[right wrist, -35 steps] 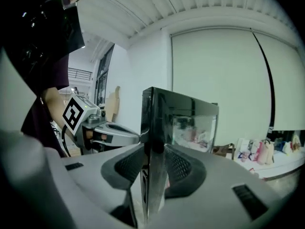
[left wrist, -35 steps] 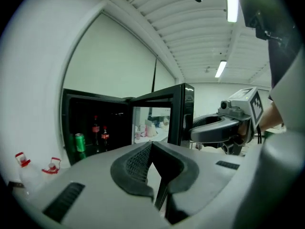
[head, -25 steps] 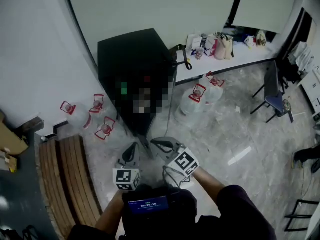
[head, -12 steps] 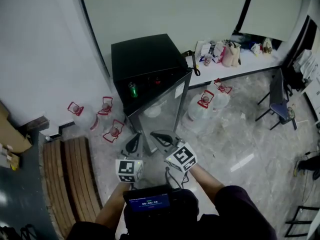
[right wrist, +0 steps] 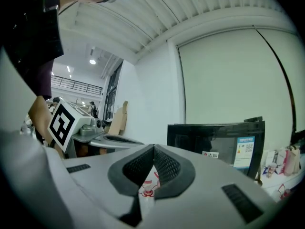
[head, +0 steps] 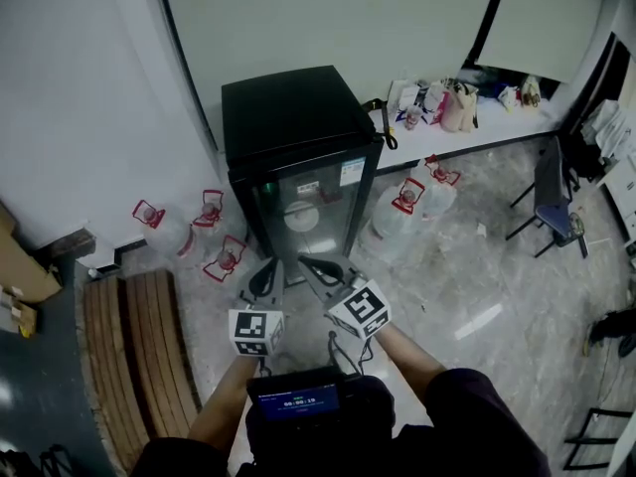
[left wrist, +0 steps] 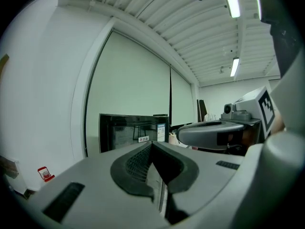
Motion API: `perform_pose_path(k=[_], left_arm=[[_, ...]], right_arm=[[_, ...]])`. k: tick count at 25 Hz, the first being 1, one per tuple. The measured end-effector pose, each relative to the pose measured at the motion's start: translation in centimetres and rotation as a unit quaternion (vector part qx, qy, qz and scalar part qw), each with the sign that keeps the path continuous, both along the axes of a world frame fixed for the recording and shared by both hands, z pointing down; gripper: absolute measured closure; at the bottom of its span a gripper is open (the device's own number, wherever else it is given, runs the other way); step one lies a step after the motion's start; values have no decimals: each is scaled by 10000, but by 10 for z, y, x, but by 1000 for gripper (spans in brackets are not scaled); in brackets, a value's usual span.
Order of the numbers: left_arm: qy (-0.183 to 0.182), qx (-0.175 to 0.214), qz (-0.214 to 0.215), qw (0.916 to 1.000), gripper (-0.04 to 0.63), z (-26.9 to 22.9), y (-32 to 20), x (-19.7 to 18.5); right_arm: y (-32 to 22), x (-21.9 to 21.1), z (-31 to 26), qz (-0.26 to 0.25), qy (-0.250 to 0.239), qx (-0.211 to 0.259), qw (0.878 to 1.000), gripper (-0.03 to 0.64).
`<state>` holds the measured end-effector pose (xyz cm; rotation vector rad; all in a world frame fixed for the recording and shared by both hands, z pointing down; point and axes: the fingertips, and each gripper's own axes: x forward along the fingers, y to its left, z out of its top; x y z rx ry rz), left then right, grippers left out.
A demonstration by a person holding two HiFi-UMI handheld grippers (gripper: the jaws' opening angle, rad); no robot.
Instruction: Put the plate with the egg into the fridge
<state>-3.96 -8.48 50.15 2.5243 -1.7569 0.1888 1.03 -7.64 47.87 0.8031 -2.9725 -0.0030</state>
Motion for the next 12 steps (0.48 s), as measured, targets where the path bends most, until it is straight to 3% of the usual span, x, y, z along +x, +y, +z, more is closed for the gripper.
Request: perform_pose_path(k=[12], left_arm=[[2,59,181,9998,586,-8,-5,18]], right_arm=[[-1,13,-9,215,51,73,9997,609]])
